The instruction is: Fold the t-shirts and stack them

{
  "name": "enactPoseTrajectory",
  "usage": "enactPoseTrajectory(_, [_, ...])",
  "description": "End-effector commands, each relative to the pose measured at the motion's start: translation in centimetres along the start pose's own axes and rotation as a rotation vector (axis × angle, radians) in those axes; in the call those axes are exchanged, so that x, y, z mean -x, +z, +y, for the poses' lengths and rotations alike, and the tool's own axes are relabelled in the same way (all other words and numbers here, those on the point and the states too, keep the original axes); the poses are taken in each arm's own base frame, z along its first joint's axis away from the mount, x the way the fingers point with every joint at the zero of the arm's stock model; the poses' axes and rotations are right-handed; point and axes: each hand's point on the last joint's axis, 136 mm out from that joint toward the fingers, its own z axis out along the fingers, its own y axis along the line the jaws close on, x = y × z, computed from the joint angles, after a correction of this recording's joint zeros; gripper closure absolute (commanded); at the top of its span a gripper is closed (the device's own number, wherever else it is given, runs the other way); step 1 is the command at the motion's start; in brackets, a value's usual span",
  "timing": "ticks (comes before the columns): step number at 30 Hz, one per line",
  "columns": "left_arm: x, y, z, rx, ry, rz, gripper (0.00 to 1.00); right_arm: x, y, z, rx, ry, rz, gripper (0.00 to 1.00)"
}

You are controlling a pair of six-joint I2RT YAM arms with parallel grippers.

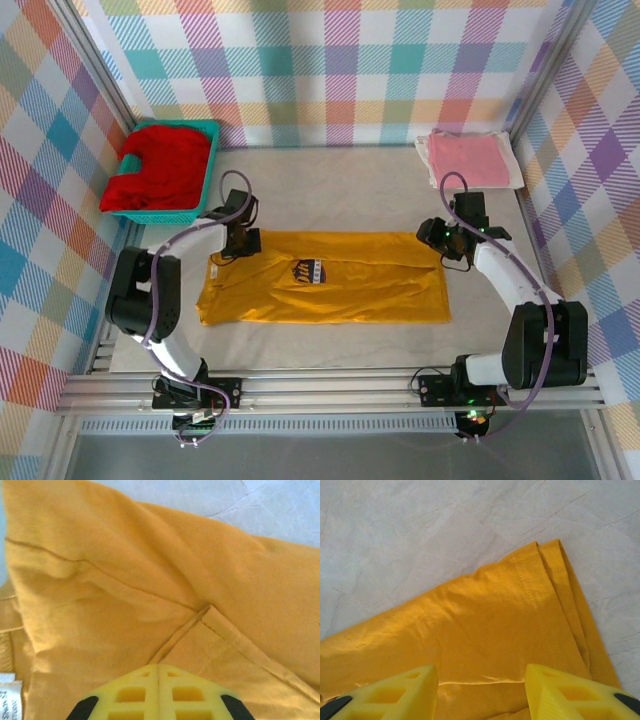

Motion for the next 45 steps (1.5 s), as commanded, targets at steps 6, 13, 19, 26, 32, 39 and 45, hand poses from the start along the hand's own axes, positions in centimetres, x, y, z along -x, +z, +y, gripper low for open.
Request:
enactPoseTrajectory(6, [-2.8,-0.7,0.7,0.000,-0.021,0.017,0.78,-0.3,-0.3,0.5,0.028,-0.014,-0.001,0.50])
enactPoseTrajectory(13, [0.4,0.9,0.8,0.040,-0.030,-0.014,0.47,-0.6,-0.2,0.6,0.038,-0.008,0.011,0.49])
enactPoseTrajectory(19, [0.9,4.1,0.0,0.035,-0.013,0.043,0.56,-0.5,-0.4,0.3,0.022,-0.018,0.000,0.48])
enactPoseTrajectory(26, [0.0,3.0,0.2,0.026,-0.027,0.034,0.85,-0.4,-0.5,0.2,0.012,-0.025,-0.004,0.47])
enactPoseTrajectory(32, [-0.7,0.3,1.2,0.056,-0.028,0.008,0.88,-0.2,-0.2,0.5,0.023,-0.018,0.000,0.47])
enactPoseTrajectory(39, [-1.1,-1.5,1.9,0.069,-0.025,-0.020,0.78,-0.2,-0.1,0.6,0.027,-0.015,0.005,0.46])
enactPoseTrajectory(45, [-1.5,-0.4,1.3,0.045,0.001,0.013,0.73,-0.2,-0.1,0.6,0.029,-0.014,0.005,0.46])
